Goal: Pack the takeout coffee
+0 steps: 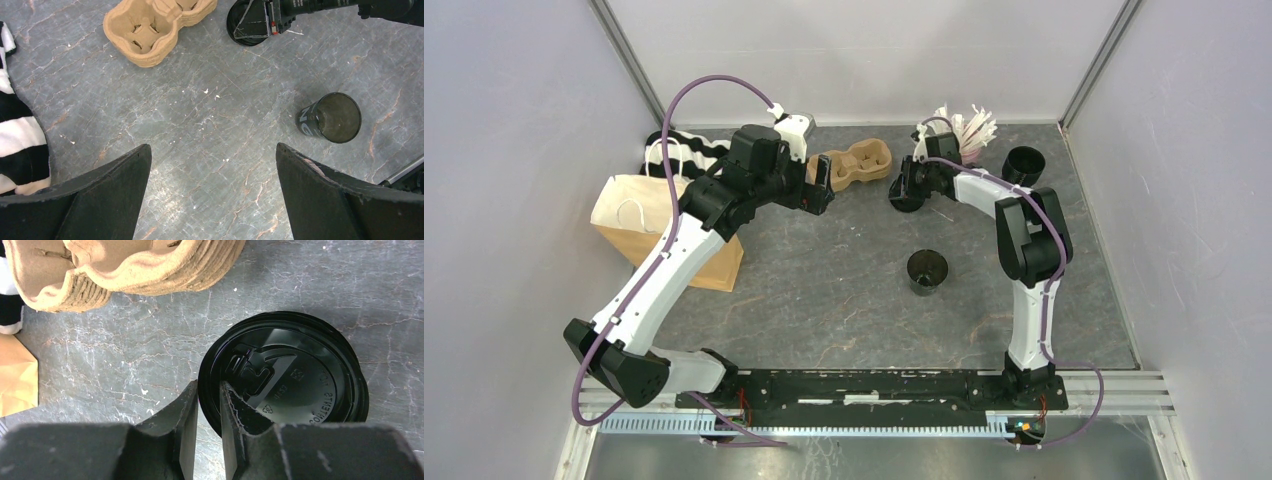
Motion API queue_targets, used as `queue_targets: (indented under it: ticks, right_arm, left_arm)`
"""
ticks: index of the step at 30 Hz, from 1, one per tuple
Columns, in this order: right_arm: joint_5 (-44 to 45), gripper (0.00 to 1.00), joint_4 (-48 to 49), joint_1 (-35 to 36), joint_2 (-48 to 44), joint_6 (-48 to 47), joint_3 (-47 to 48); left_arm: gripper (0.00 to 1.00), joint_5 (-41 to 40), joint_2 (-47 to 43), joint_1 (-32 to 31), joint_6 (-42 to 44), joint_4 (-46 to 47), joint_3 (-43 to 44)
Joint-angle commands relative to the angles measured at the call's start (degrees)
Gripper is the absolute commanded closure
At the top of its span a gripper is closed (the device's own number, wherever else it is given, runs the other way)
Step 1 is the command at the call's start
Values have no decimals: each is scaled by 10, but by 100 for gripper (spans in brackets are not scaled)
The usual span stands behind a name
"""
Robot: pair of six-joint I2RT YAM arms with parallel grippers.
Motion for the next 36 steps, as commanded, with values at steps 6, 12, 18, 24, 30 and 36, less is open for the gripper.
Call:
queue_targets:
  ticks: [6, 12, 18, 24, 30, 36]
  right_arm:
    - [-15, 70, 38, -7, -32, 16, -11]
    - [-20, 74, 42, -10, -32, 22, -14]
    - [-21, 80, 47, -12, -36, 25, -23]
    - [-23, 88, 51, -12, -39, 26, -28]
    - [-27, 96, 50, -12, -41, 25, -28]
    - [-22, 100, 42, -12, -50, 16, -28]
  left_arm:
    - [0, 6, -3, -2, 25, 6, 19]
    - [0, 6, -3, -2, 26, 6, 19]
    - [0, 6, -2, -3, 26, 6, 19]
    - [0, 4, -3, -2, 27, 6, 19]
    - [0, 4, -3, -3, 27, 6, 20]
    - [0, 2, -3, -2, 28, 6, 22]
